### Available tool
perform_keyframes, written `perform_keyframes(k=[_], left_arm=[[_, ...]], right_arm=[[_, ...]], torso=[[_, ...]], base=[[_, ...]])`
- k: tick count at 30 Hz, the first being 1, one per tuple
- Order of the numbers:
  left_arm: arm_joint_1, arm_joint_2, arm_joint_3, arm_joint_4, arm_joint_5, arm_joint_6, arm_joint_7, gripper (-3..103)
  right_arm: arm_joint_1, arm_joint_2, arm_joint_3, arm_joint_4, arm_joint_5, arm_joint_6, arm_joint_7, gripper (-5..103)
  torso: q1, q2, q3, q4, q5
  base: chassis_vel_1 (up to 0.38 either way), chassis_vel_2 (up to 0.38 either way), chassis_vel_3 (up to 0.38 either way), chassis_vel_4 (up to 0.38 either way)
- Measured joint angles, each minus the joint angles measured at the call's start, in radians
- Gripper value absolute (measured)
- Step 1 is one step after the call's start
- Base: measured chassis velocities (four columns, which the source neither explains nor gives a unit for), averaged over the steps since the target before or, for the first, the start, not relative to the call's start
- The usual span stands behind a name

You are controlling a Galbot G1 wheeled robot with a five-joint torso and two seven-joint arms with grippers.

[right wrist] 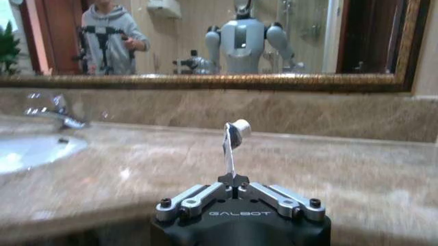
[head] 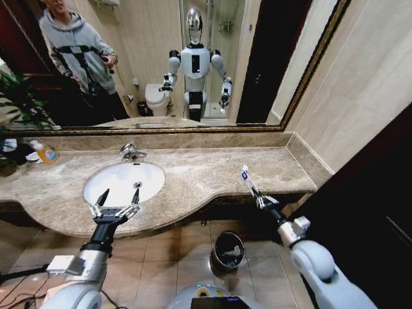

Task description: Pick up the trash from the sink and place it in the trash bin.

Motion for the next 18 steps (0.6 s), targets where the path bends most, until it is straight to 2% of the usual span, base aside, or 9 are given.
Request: perform_keyframes(k=[1, 4, 18], left_arm=[[0.0, 0.0, 0.0, 0.0, 0.0, 0.0, 0.0, 100], [0.0, 0.0, 0.0, 0.0, 0.0, 0.0, 0.0, 100], [0.0, 0.0, 0.0, 0.0, 0.0, 0.0, 0.0, 100]], right_arm=[[0.0, 0.0, 0.0, 0.0, 0.0, 0.0, 0.0, 0], [-0.079, 0.022, -0.003, -0.018, -0.039, 0.065, -0.015, 0], [-0.182, 0.055, -0.053, -0.132, -0.137, 0.196, -0.037, 0]], torso=[[0.0, 0.0, 0.0, 0.0, 0.0], [0.0, 0.0, 0.0, -0.0001, 0.0], [0.0, 0.0, 0.0, 0.0, 0.0001]], base=[[0.0, 0.0, 0.0, 0.0], [0.0, 0.0, 0.0, 0.0], [0.0, 0.0, 0.0, 0.0]])
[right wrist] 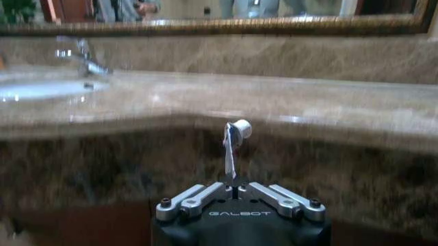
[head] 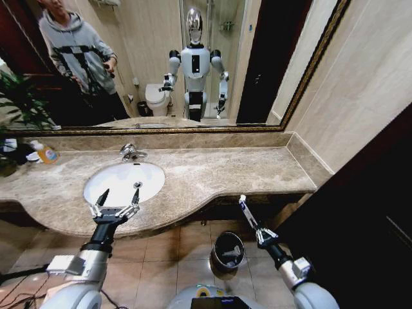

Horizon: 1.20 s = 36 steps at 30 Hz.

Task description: Pick up the trash from the sink and place it in the trash bin.

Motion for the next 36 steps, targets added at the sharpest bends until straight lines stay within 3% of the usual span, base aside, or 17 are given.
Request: perform_keyframes(k=[11, 14, 22, 36], left_arm=[[0.0, 0.0, 0.0, 0.0, 0.0, 0.0, 0.0, 100], [0.0, 0.0, 0.0, 0.0, 0.0, 0.0, 0.0, 100], [0.0, 0.0, 0.0, 0.0, 0.0, 0.0, 0.0, 100], [0.0, 0.0, 0.0, 0.0, 0.0, 0.0, 0.0, 100]], right_arm=[[0.058, 0.013, -0.063, -0.228, -0.058, -0.004, -0.017, 0], [0.168, 0.033, -0.103, -0.4, -0.143, -0.068, -0.025, 0], [0.3, 0.046, -0.163, -0.571, -0.3, -0.157, -0.036, 0], [0.467, 0.09, -0.279, -0.793, -0.486, -0.205, -0.04, 0]], torso=[[0.0, 0.0, 0.0, 0.0, 0.0], [0.0, 0.0, 0.0, 0.0, -0.0002], [0.0, 0.0, 0.0, 0.0, 0.0], [0.0, 0.0, 0.0, 0.0001, 0.0]], base=[[0.0, 0.0, 0.0, 0.0], [0.0, 0.0, 0.0, 0.0], [0.0, 0.0, 0.0, 0.0], [0.0, 0.0, 0.0, 0.0]])
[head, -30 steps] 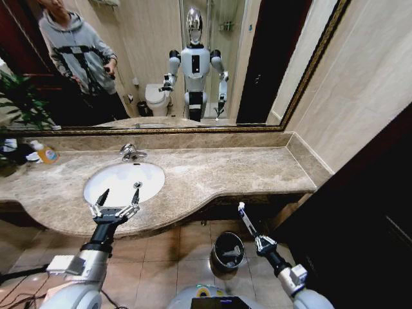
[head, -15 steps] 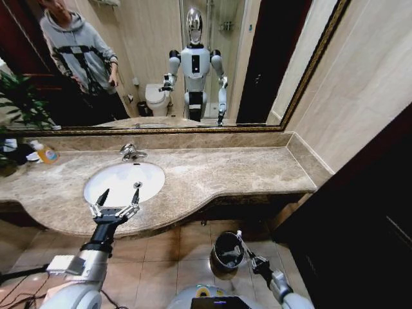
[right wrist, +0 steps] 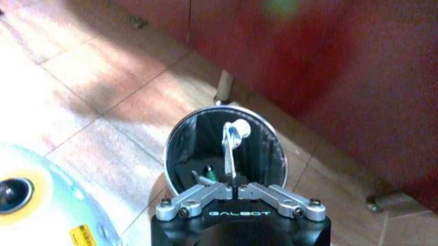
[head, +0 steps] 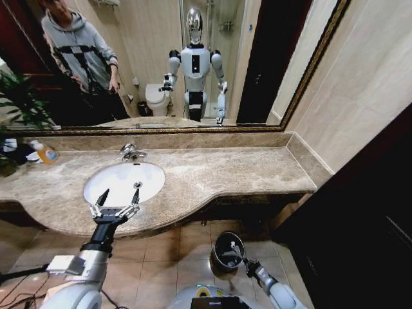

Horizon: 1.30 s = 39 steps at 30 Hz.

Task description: Pick up the trash from the sink and place it in the trash bin.

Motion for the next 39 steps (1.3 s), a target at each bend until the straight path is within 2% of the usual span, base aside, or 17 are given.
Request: perform_keyframes(k=[12, 18, 19, 22, 23, 25, 26, 27, 28, 30, 31, 34, 35, 36, 37, 39], left_arm=[[0.0, 0.0, 0.0, 0.0, 0.0, 0.0, 0.0, 100], [0.0, 0.0, 0.0, 0.0, 0.0, 0.0, 0.0, 100], [0.0, 0.0, 0.0, 0.0, 0.0, 0.0, 0.0, 100], [0.0, 0.0, 0.0, 0.0, 0.0, 0.0, 0.0, 100], [0.0, 0.0, 0.0, 0.0, 0.0, 0.0, 0.0, 100], [0.0, 0.0, 0.0, 0.0, 0.0, 0.0, 0.0, 100], [0.0, 0.0, 0.0, 0.0, 0.0, 0.0, 0.0, 100], [0.0, 0.0, 0.0, 0.0, 0.0, 0.0, 0.0, 100], [0.0, 0.0, 0.0, 0.0, 0.0, 0.0, 0.0, 100], [0.0, 0.0, 0.0, 0.0, 0.0, 0.0, 0.0, 100], [0.0, 0.0, 0.0, 0.0, 0.0, 0.0, 0.0, 100], [0.0, 0.0, 0.0, 0.0, 0.0, 0.0, 0.0, 100], [0.0, 0.0, 0.0, 0.0, 0.0, 0.0, 0.0, 100], [0.0, 0.0, 0.0, 0.0, 0.0, 0.0, 0.0, 100], [0.0, 0.0, 0.0, 0.0, 0.0, 0.0, 0.0, 100], [0.0, 0.0, 0.0, 0.0, 0.0, 0.0, 0.0, 100]], right_arm=[[0.155, 0.08, -0.046, -0.235, -0.099, 0.01, 0.005, 0], [0.213, 0.113, -0.042, -0.323, -0.153, 0.04, 0.011, 0], [0.221, 0.117, -0.039, -0.335, -0.159, 0.048, 0.015, 5], [0.23, 0.118, -0.038, -0.347, -0.161, 0.053, 0.018, 5], [0.232, 0.118, -0.038, -0.349, -0.161, 0.054, 0.018, 16], [0.233, 0.117, -0.038, -0.349, -0.16, 0.054, 0.018, 16], [0.233, 0.115, -0.038, -0.349, -0.158, 0.054, 0.018, 27], [0.232, 0.113, -0.038, -0.348, -0.156, 0.054, 0.018, 27], [0.231, 0.112, -0.038, -0.347, -0.154, 0.054, 0.017, 37], [0.229, 0.11, -0.038, -0.344, -0.15, 0.054, 0.017, 37], [0.227, 0.108, -0.038, -0.34, -0.147, 0.054, 0.017, 48], [0.22, 0.106, -0.038, -0.332, -0.142, 0.053, 0.016, 48], [0.217, 0.104, -0.037, -0.327, -0.14, 0.053, 0.016, 60], [0.213, 0.103, -0.037, -0.323, -0.138, 0.053, 0.016, 60], [0.209, 0.103, -0.036, -0.32, -0.137, 0.053, 0.015, 71], [0.206, 0.102, -0.035, -0.316, -0.136, 0.053, 0.015, 71]], torso=[[0.0, 0.0, 0.0, -0.0001, 0.0], [0.0, 0.0, 0.0, -0.0001, -0.0002], [0.0, 0.0, 0.0, -0.0001, 0.0], [0.0, 0.0, 0.0, -0.0001, -0.0001], [0.0, 0.0, 0.0, -0.0001, -0.0002], [0.0, 0.0, 0.0, -0.0001, 0.0], [0.0, 0.0, 0.0, -0.0001, 0.0], [0.0, 0.0, 0.0, -0.0001, -0.0001], [0.0, 0.0, 0.0, -0.0001, 0.0], [0.0, 0.0, 0.0, -0.0001, 0.0], [0.0, 0.0, 0.0, -0.0001, 0.0], [0.0, 0.0, 0.0, -0.0001, 0.0], [0.0, 0.0, 0.0, -0.0001, 0.0], [0.0, 0.0, 0.0, -0.0001, 0.0], [0.0, 0.0, 0.0, -0.0001, 0.0], [0.0, 0.0, 0.0, -0.0001, 0.0]], base=[[0.0, 0.0, 0.0, 0.0], [0.0, 0.0, 0.0, 0.0], [0.0, 0.0, 0.0, 0.0], [0.0, 0.0, 0.0, 0.0], [0.0, 0.0, 0.0, 0.0], [0.0, 0.0, 0.0, 0.0], [0.0, 0.0, 0.0, 0.0], [0.0, 0.0, 0.0, 0.0], [0.0, 0.0, 0.0, 0.0], [0.0, 0.0, 0.0, 0.0], [0.0, 0.0, 0.0, 0.0], [0.0, 0.0, 0.0, 0.0], [0.0, 0.0, 0.0, 0.0], [0.0, 0.0, 0.0, 0.0], [0.0, 0.0, 0.0, 0.0], [0.0, 0.0, 0.0, 0.0]])
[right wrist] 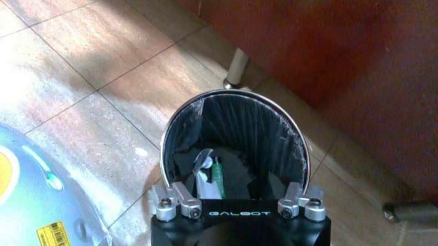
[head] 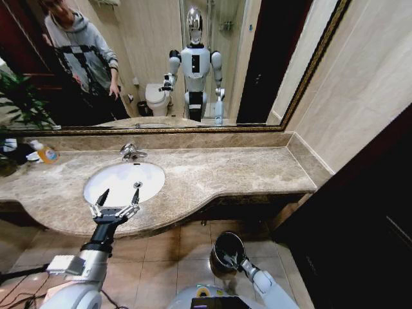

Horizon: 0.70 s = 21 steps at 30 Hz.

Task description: Pick up the trash from the sink and place it in the trash bin.

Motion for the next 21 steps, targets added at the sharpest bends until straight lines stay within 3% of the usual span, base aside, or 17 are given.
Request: perform_keyframes(k=[1, 3, 4, 6, 7, 17, 20, 21], left_arm=[[0.0, 0.0, 0.0, 0.0, 0.0, 0.0, 0.0, 100], [0.0, 0.0, 0.0, 0.0, 0.0, 0.0, 0.0, 100], [0.0, 0.0, 0.0, 0.0, 0.0, 0.0, 0.0, 100], [0.0, 0.0, 0.0, 0.0, 0.0, 0.0, 0.0, 100], [0.0, 0.0, 0.0, 0.0, 0.0, 0.0, 0.0, 100], [0.0, 0.0, 0.0, 0.0, 0.0, 0.0, 0.0, 100], [0.0, 0.0, 0.0, 0.0, 0.0, 0.0, 0.0, 100], [0.0, 0.0, 0.0, 0.0, 0.0, 0.0, 0.0, 100]], right_arm=[[-0.003, 0.0, 0.001, 0.003, 0.0, 0.0, 0.0, 81], [-0.01, -0.001, 0.002, 0.01, 0.001, 0.0, 0.0, 81], [-0.013, -0.001, 0.003, 0.012, 0.001, 0.0, 0.0, 91], [-0.018, -0.001, 0.005, 0.016, 0.001, 0.0, 0.0, 91], [-0.021, -0.001, 0.006, 0.019, 0.001, 0.0, 0.0, 99], [-0.043, -0.012, 0.016, 0.054, 0.022, 0.0, -0.001, 100], [-0.07, -0.02, 0.053, 0.134, 0.164, -0.011, -0.001, 100], [-0.07, -0.02, 0.053, 0.134, 0.164, -0.011, -0.001, 100]], torso=[[0.0, 0.0, 0.0, 0.0, 0.0], [0.0, 0.0, 0.0, 0.0, 0.0], [0.0, 0.0, 0.0, 0.0, 0.0], [0.0, 0.0, 0.0, 0.0, 0.0], [0.0, 0.0, 0.0, 0.0, 0.0], [0.0, 0.0, 0.0, 0.0, 0.0001], [0.0, 0.0, 0.0, 0.0, 0.0004], [0.0, 0.0, 0.0, 0.0, 0.0004]], base=[[0.0, 0.0, 0.0, 0.0], [0.0, 0.0, 0.0, 0.0], [0.0, 0.0, 0.0, 0.0], [0.0, 0.0, 0.0, 0.0], [0.0, 0.0, 0.0, 0.0], [0.0, 0.0, 0.0, 0.0], [0.0, 0.0, 0.0, 0.0], [0.0, 0.0, 0.0, 0.0]])
